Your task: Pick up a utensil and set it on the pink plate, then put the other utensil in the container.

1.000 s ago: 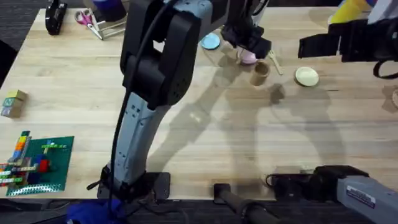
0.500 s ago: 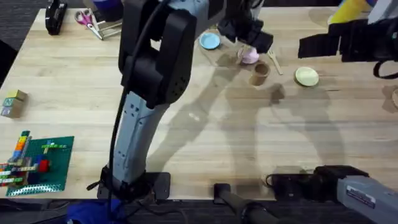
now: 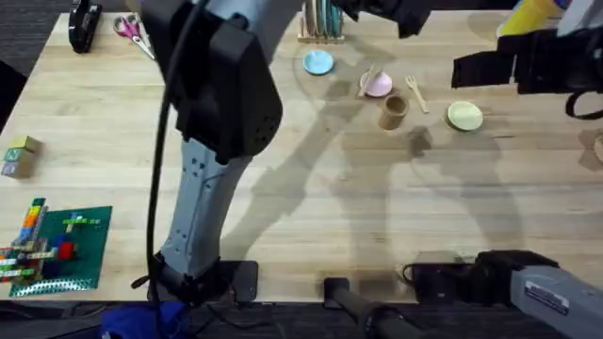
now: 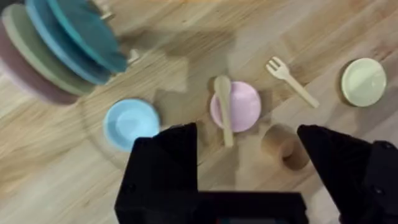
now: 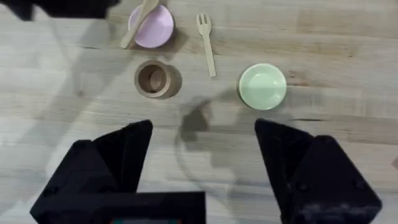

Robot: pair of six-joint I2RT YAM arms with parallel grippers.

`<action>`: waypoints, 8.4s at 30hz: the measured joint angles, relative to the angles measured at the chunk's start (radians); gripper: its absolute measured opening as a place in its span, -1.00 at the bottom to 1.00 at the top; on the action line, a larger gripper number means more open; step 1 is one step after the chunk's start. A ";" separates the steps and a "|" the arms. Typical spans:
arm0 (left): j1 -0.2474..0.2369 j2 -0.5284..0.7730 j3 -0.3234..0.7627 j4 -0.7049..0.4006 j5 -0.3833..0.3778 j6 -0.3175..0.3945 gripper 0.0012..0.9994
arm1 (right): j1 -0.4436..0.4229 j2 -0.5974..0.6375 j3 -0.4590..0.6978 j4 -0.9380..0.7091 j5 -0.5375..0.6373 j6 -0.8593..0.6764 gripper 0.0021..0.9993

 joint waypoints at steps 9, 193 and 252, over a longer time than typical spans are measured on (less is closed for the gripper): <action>0.036 -0.157 -0.063 -0.036 -0.034 -0.001 0.96 | 0.000 0.000 0.000 0.000 0.000 0.000 1.00; 0.075 -1.131 -1.330 0.307 0.103 0.603 0.99 | -0.035 0.527 0.476 -0.028 -0.415 -0.318 -0.94; 0.075 -1.131 -1.330 0.307 0.103 0.603 0.99 | -0.308 0.776 0.467 -0.562 -1.294 -1.999 -0.94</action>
